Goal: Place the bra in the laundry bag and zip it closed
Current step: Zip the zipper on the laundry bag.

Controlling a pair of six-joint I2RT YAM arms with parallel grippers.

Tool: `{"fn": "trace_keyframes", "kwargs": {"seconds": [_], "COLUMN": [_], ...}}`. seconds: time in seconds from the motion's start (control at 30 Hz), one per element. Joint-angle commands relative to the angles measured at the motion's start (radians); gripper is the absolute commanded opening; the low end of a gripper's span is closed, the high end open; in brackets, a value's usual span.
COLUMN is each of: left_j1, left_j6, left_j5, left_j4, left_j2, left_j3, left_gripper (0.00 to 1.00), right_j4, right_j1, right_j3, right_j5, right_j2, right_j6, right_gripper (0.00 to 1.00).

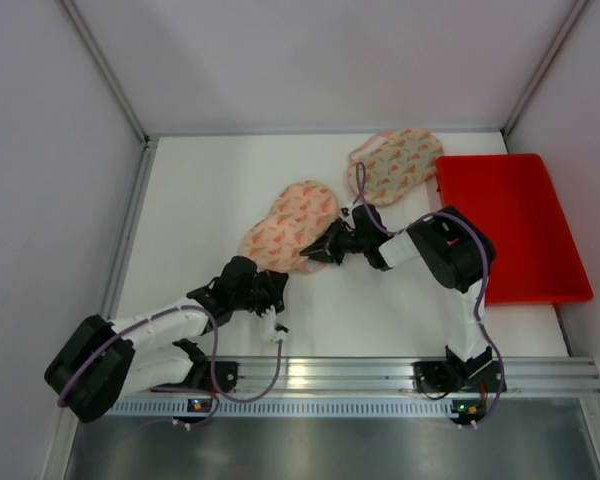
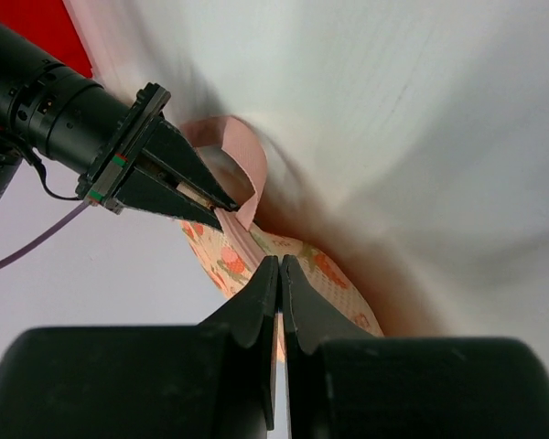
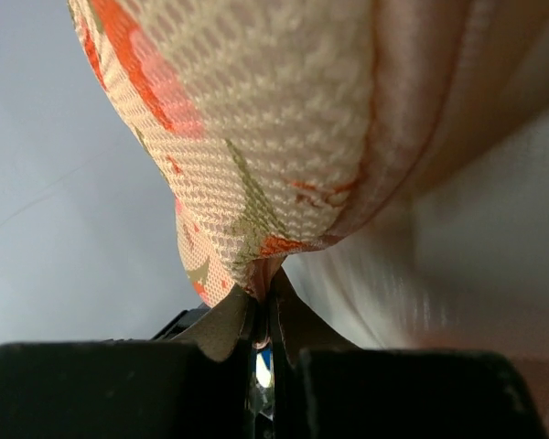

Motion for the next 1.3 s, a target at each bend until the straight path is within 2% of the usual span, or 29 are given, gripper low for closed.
{"fn": "trace_keyframes", "kwargs": {"seconds": [0.0, 0.2, 0.4, 0.5, 0.53, 0.63, 0.77, 0.9, 1.03, 1.17, 1.27], "left_j1": [0.006, 0.006, 0.006, 0.006, 0.006, 0.006, 0.006, 0.006, 0.001, -0.012, -0.017], "left_j6": [0.057, 0.072, -0.01, -0.099, -0.124, -0.217, -0.321, -0.424, -0.484, -0.52, -0.507], "left_j5": [0.064, 0.094, 0.102, 0.102, 0.095, 0.062, 0.065, 0.079, 0.085, 0.079, 0.081], "left_j4": [-0.31, -0.589, -0.65, -0.621, -0.575, -0.503, -0.472, -0.473, -0.473, -0.473, -0.473], "left_j2": [-0.097, -0.241, -0.222, -0.132, -0.11, -0.024, 0.065, 0.154, 0.194, 0.216, 0.22], "left_j3": [0.029, 0.029, 0.077, 0.15, 0.164, 0.219, 0.321, 0.428, 0.494, 0.529, 0.531], "left_gripper": [0.0, 0.0, 0.0, 0.0, 0.0, 0.0, 0.0, 0.0, 0.0, 0.0, 0.0], "right_j4": [-0.004, -0.073, -0.169, -0.22, -0.267, -0.385, -0.491, -0.518, -0.455, -0.314, -0.282], "right_j1": [-0.012, -0.044, -0.064, -0.064, -0.066, -0.073, -0.084, -0.08, -0.054, -0.017, -0.001], "right_j3": [0.055, 0.119, 0.274, 0.34, 0.346, 0.336, 0.296, 0.245, 0.204, 0.196, 0.242], "right_j5": [0.013, 0.009, -0.045, -0.085, -0.094, -0.093, -0.103, -0.161, -0.18, -0.192, -0.189], "right_j2": [0.014, 0.026, 0.063, 0.054, 0.04, -0.035, -0.127, -0.139, -0.11, -0.044, -0.004], "right_j6": [-0.068, -0.163, -0.272, -0.3, -0.312, -0.39, -0.474, -0.452, -0.404, -0.271, -0.249], "right_gripper": [0.0, 0.0, 0.0, 0.37, 0.56, 0.66, 0.68, 0.65, 0.58, 0.59, 0.59]}}
